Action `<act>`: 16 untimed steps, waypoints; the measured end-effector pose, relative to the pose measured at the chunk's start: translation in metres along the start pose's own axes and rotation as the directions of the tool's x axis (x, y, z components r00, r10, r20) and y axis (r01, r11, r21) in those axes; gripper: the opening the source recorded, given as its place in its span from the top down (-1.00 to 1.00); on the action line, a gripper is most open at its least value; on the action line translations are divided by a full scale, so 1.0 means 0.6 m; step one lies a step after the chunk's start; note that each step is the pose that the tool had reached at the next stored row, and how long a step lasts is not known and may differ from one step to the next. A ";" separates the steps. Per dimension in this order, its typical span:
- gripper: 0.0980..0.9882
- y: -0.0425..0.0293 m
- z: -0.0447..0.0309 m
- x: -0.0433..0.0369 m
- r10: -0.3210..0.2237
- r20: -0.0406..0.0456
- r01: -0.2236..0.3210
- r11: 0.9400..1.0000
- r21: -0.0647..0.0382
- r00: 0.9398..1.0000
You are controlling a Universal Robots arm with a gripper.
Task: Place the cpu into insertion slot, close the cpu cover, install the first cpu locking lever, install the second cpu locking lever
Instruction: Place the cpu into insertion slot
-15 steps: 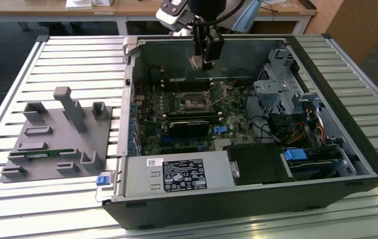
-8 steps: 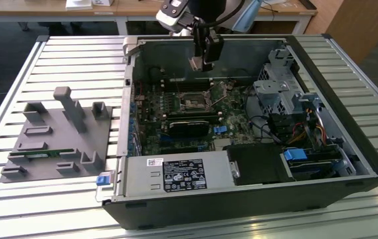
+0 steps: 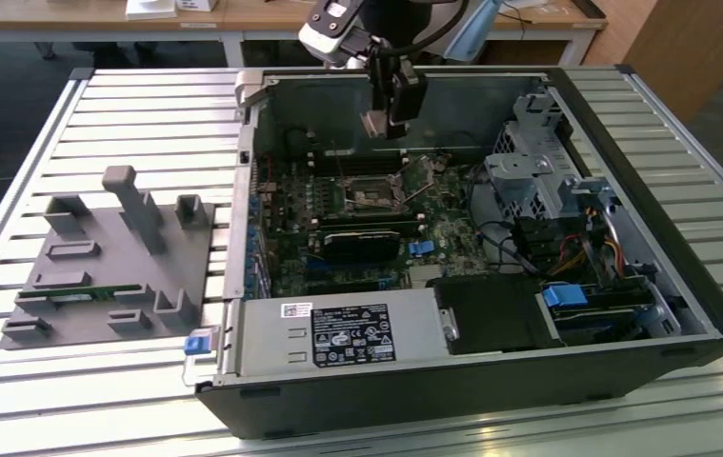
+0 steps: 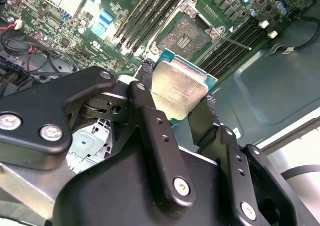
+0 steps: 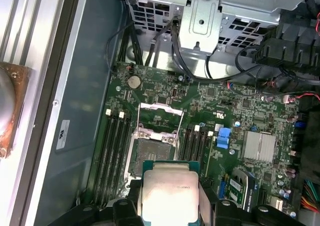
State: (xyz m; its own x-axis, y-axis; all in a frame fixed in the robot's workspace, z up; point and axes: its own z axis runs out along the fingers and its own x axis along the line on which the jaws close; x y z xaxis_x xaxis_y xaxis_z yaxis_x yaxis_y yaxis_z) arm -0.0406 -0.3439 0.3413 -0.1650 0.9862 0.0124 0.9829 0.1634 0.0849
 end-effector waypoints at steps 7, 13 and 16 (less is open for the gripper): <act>0.01 0.000 0.004 0.000 0.000 0.000 0.000 1.000 0.000 1.000; 0.01 -0.001 0.007 0.000 0.000 0.000 0.000 1.000 0.000 1.000; 0.01 -0.001 0.009 0.000 0.000 0.000 0.000 1.000 0.000 1.000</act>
State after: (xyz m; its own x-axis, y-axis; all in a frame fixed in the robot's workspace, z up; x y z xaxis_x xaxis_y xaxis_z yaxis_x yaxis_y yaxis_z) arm -0.0406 -0.3439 0.3359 -0.1650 0.9862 0.0124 0.9829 0.1634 0.0849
